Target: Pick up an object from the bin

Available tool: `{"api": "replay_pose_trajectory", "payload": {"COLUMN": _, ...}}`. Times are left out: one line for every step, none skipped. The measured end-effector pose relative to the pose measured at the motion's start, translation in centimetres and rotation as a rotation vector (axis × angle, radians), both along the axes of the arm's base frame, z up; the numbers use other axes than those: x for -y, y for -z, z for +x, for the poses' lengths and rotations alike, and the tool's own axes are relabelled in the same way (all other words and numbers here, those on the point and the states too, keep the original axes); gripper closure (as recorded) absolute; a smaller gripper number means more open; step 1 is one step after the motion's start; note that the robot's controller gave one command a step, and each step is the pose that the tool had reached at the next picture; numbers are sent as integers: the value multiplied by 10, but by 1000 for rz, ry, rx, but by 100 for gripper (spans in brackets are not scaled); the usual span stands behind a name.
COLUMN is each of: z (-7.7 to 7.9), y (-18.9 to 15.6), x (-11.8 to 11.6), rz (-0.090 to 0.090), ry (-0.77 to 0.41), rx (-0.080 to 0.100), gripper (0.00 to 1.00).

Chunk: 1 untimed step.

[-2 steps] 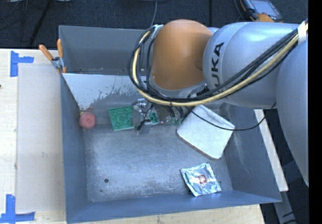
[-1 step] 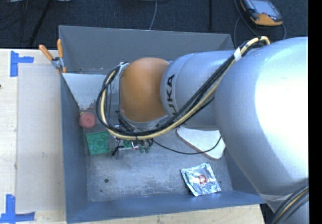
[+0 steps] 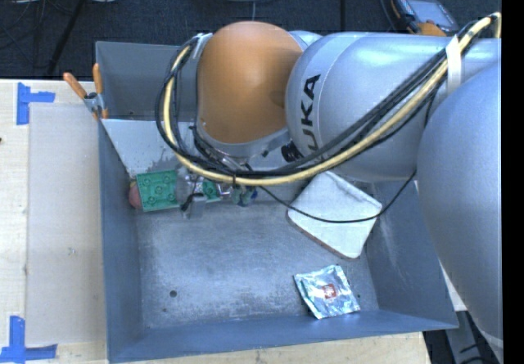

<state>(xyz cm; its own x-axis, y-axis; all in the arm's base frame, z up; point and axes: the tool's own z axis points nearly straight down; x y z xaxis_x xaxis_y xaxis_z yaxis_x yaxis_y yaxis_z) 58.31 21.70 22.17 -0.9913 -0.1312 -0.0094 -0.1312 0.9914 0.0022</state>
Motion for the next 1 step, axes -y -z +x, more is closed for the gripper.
{"api": "replay_pose_trajectory", "payload": {"z": 34, "y": 80, "x": -12, "rz": -5, "ry": -77, "rx": -12, "gripper": 100}}
